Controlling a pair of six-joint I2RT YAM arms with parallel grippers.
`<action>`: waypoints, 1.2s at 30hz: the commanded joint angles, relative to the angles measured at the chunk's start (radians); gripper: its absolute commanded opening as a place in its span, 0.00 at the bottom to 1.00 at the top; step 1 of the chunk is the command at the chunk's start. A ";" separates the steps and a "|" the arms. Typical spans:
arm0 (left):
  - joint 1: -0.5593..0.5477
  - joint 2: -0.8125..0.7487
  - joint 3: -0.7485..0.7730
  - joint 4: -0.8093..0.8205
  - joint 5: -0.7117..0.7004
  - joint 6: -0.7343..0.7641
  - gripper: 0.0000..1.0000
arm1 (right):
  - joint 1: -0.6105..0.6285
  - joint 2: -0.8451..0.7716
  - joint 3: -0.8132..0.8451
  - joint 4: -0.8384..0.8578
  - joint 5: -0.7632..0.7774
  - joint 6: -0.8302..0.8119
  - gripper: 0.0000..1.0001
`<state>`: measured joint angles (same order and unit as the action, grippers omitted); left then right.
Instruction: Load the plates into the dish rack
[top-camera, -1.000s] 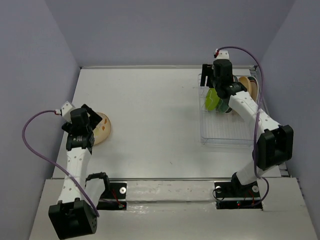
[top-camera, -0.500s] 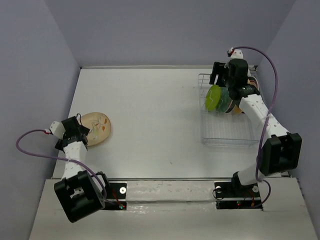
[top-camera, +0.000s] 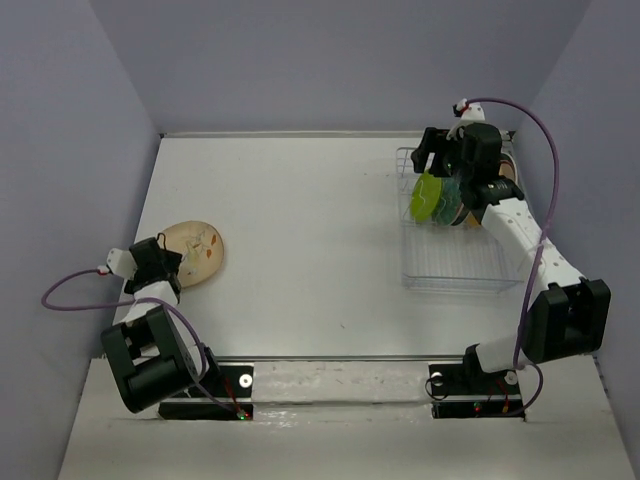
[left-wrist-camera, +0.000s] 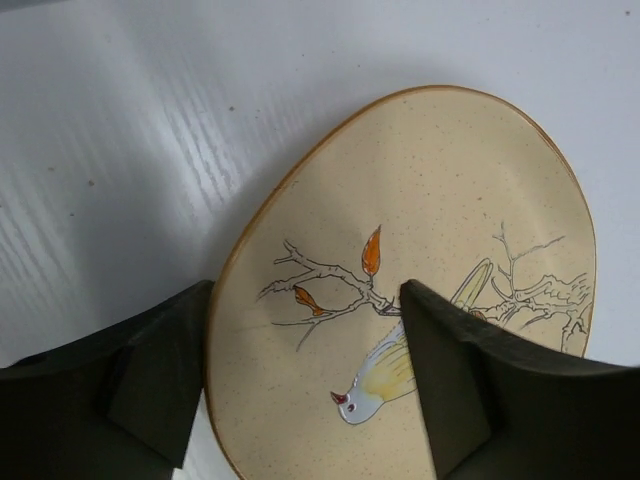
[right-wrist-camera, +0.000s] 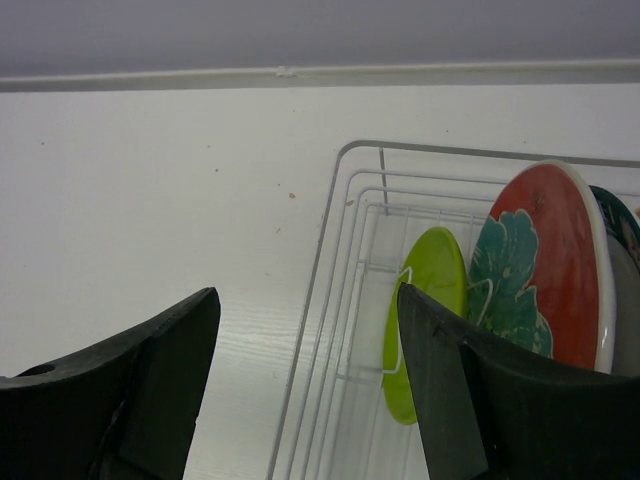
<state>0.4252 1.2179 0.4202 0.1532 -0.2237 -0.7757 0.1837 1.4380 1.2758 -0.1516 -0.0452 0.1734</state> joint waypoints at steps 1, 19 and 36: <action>0.001 0.028 -0.055 0.137 0.122 -0.048 0.73 | 0.003 -0.037 -0.001 0.070 -0.071 0.021 0.76; -0.037 -0.076 -0.164 0.427 0.348 -0.100 0.05 | 0.062 -0.076 -0.038 0.167 -0.360 0.179 0.74; -0.131 -0.265 -0.184 0.525 0.524 -0.142 0.05 | 0.381 0.384 0.187 0.293 -0.509 0.340 0.90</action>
<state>0.3008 1.0420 0.2111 0.4999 0.1905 -0.8711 0.5461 1.7607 1.3746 0.0856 -0.5137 0.4530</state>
